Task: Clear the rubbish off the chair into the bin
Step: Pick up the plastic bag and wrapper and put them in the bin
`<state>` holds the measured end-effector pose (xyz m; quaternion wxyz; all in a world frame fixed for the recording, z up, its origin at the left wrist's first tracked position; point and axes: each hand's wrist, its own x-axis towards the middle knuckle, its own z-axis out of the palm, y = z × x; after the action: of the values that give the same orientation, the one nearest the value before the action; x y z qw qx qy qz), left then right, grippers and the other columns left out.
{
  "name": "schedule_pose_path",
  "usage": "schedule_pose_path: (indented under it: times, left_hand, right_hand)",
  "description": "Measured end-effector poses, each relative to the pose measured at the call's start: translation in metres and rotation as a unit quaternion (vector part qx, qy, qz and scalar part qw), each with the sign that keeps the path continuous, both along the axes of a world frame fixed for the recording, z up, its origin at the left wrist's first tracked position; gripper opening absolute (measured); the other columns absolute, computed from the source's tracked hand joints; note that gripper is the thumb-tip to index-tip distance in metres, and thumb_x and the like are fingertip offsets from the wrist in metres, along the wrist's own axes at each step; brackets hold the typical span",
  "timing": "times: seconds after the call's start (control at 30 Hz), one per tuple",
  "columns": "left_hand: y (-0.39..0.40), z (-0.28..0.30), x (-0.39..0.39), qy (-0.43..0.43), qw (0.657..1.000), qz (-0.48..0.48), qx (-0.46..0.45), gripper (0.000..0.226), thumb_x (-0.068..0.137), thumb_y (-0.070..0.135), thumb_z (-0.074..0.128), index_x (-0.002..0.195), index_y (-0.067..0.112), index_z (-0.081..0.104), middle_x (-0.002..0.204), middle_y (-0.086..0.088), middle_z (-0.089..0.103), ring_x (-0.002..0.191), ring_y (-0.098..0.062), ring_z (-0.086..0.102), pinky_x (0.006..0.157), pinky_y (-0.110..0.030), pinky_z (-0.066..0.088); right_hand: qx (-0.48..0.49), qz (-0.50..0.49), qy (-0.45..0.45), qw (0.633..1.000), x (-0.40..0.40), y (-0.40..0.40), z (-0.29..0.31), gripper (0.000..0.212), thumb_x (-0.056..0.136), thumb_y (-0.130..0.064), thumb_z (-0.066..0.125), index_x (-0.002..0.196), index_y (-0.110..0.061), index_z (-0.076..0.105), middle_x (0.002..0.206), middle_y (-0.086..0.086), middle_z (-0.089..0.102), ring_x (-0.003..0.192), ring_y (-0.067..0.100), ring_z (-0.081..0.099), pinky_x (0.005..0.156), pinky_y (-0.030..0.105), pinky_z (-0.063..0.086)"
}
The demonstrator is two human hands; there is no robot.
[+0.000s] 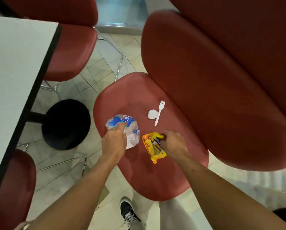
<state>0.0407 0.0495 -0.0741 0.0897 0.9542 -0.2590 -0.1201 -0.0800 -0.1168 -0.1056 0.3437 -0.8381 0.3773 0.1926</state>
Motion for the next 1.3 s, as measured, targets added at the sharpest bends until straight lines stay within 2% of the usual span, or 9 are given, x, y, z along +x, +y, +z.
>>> schedule_pose_path:
  times: [0.07, 0.2, 0.33, 0.53, 0.8, 0.9, 1.03, 1.2, 1.3]
  left_hand:
    - [0.022, 0.007, -0.011, 0.019, 0.999, 0.032, -0.007, 0.04, 0.086, 0.008, 0.054, 0.122, 0.023, 0.059, 0.11, -0.01, 0.067, 0.09, -0.036, 0.064, 0.072, -0.042, 0.051]
    - [0.07, 0.023, -0.033, 0.007, 0.999, 0.033, -0.001, 0.042, 0.089, 0.012, 0.051, 0.128, 0.026, 0.056, 0.113, -0.009, 0.066, 0.094, -0.035, 0.063, 0.072, -0.038, 0.048]
    - [0.12, 0.035, -0.054, 0.024, 0.999, 0.046, -0.002, 0.042, 0.091, 0.014, 0.049, 0.131, 0.028, 0.053, 0.126, -0.003, 0.061, 0.102, -0.032, 0.062, 0.079, -0.038, 0.048]
    - [0.205, 0.046, -0.088, 0.035, 0.998, 0.031, -0.033, 0.04, 0.091, 0.015, 0.048, 0.128, 0.03, 0.053, 0.125, -0.003, 0.062, 0.1, -0.032, 0.062, 0.079, -0.04, 0.051]
    - [0.293, 0.055, -0.126, 0.028, 0.995, 0.084, -0.046, 0.039, 0.092, 0.013, 0.047, 0.129, 0.026, 0.054, 0.123, -0.004, 0.064, 0.097, -0.031, 0.063, 0.078, -0.039, 0.052]
    - [0.319, 0.056, -0.139, 0.01, 0.991, 0.127, -0.051, 0.041, 0.091, 0.011, 0.049, 0.128, 0.027, 0.054, 0.114, -0.004, 0.067, 0.094, -0.028, 0.063, 0.075, -0.037, 0.052]
    - [0.358, 0.06, -0.158, 0.017, 0.972, 0.225, -0.064, 0.041, 0.093, 0.014, 0.05, 0.132, 0.027, 0.052, 0.113, -0.007, 0.065, 0.098, -0.029, 0.062, 0.076, -0.038, 0.049]
    - [0.428, 0.055, -0.184, -0.014, 0.946, 0.307, -0.1, 0.043, 0.088, 0.008, 0.058, 0.127, 0.023, 0.057, 0.11, -0.008, 0.065, 0.092, -0.03, 0.063, 0.071, -0.04, 0.051]
    - [0.475, 0.048, -0.191, -0.03, 0.933, 0.344, -0.106, 0.043, 0.084, 0.004, 0.059, 0.123, 0.02, 0.059, 0.108, -0.008, 0.064, 0.094, -0.031, 0.062, 0.071, -0.041, 0.052]
  right_hand:
    - [-0.005, 0.006, -0.016, 1.0, 0.001, 0.016, 0.015, 0.026, 0.079, -0.016, 0.056, 0.102, -0.026, 0.065, 0.099, 0.007, 0.068, 0.096, 0.035, 0.062, 0.073, 0.034, 0.047]
    - [-0.021, 0.022, -0.042, 0.999, -0.003, 0.053, 0.042, 0.036, 0.077, -0.016, 0.056, 0.11, -0.03, 0.065, 0.108, 0.006, 0.064, 0.101, 0.033, 0.061, 0.079, 0.036, 0.049]
    - [-0.044, 0.022, -0.061, 0.997, -0.018, 0.093, 0.065, 0.036, 0.079, -0.018, 0.057, 0.112, -0.031, 0.065, 0.109, 0.005, 0.062, 0.102, 0.03, 0.06, 0.081, 0.037, 0.05]
    - [-0.067, 0.002, -0.086, 0.994, -0.039, 0.169, 0.09, 0.033, 0.078, -0.018, 0.056, 0.107, -0.029, 0.066, 0.11, 0.005, 0.064, 0.1, 0.032, 0.061, 0.08, 0.037, 0.051]
    - [-0.063, 0.043, -0.108, 0.991, -0.053, 0.247, 0.111, 0.032, 0.078, -0.02, 0.057, 0.107, -0.029, 0.067, 0.108, 0.002, 0.065, 0.097, 0.029, 0.061, 0.078, 0.035, 0.051]
    - [-0.05, 0.079, -0.117, 0.989, -0.05, 0.271, 0.116, 0.033, 0.078, -0.02, 0.056, 0.108, -0.03, 0.066, 0.108, 0.002, 0.066, 0.097, 0.029, 0.062, 0.078, 0.036, 0.052]
    - [-0.043, 0.137, -0.129, 0.981, -0.045, 0.308, 0.12, 0.029, 0.079, -0.019, 0.058, 0.106, -0.029, 0.066, 0.106, 0.002, 0.066, 0.099, 0.03, 0.062, 0.079, 0.036, 0.052]
    - [-0.03, 0.214, -0.133, 0.967, -0.042, 0.369, 0.116, 0.034, 0.08, -0.02, 0.058, 0.112, -0.03, 0.067, 0.11, 0.002, 0.067, 0.103, 0.028, 0.061, 0.085, 0.036, 0.051]
    - [-0.014, 0.241, -0.129, 0.962, -0.038, 0.408, 0.11, 0.034, 0.082, -0.021, 0.057, 0.114, -0.029, 0.065, 0.108, 0.003, 0.069, 0.101, 0.027, 0.062, 0.08, 0.032, 0.05]
